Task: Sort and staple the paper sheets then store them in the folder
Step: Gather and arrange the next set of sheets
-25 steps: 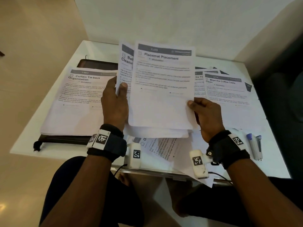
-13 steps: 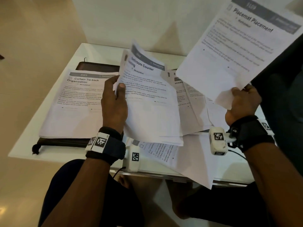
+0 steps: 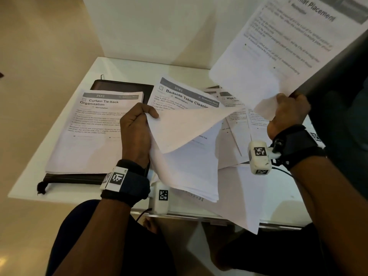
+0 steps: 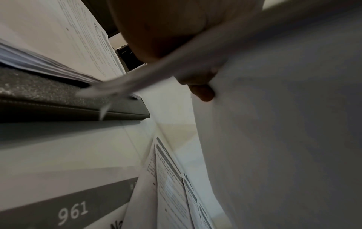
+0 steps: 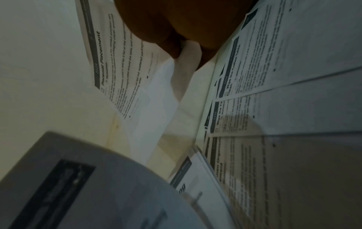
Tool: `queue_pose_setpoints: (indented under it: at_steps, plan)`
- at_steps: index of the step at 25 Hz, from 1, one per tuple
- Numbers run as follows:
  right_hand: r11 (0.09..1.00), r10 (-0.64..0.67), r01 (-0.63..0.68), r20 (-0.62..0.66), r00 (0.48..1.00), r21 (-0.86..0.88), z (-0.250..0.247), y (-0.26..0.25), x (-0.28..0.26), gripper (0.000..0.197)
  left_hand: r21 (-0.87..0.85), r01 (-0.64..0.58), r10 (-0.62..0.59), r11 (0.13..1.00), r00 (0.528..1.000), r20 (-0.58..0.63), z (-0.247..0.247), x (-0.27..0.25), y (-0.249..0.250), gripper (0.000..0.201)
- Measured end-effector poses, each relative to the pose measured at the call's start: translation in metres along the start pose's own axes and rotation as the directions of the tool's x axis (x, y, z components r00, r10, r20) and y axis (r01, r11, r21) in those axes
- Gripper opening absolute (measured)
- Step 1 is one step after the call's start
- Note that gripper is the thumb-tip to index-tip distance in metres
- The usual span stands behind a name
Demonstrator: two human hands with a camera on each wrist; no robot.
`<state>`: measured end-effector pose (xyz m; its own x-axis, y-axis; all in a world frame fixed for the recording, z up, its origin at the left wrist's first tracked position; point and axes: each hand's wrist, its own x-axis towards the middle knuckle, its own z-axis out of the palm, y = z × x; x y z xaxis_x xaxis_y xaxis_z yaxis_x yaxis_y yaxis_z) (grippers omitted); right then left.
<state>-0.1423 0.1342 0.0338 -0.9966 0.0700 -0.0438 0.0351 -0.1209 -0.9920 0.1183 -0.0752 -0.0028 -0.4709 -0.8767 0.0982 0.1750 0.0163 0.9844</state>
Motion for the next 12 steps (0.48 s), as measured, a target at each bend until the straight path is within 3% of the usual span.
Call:
queue_pose_setpoints:
  at_steps: [6,9,12]
  plan:
    - [0.995,0.075,-0.059,0.215,0.974,-0.081,0.000,0.029,-0.061,0.026,-0.099,0.000,-0.002,0.995,1.000,-0.026,0.002,-0.003,0.008,0.030]
    - [0.982,0.189,-0.179,0.339,0.922,-0.060,-0.004,0.035,-0.092,0.027,-0.150,0.038,-0.047,0.988,0.997,-0.054,0.002,-0.002,0.007,0.034]
    - [0.972,0.234,-0.220,0.449,0.863,-0.084,-0.006,0.035,-0.113,0.030,-0.115,0.059,-0.069,0.992,0.994,-0.087,0.001,0.000,0.003,0.036]
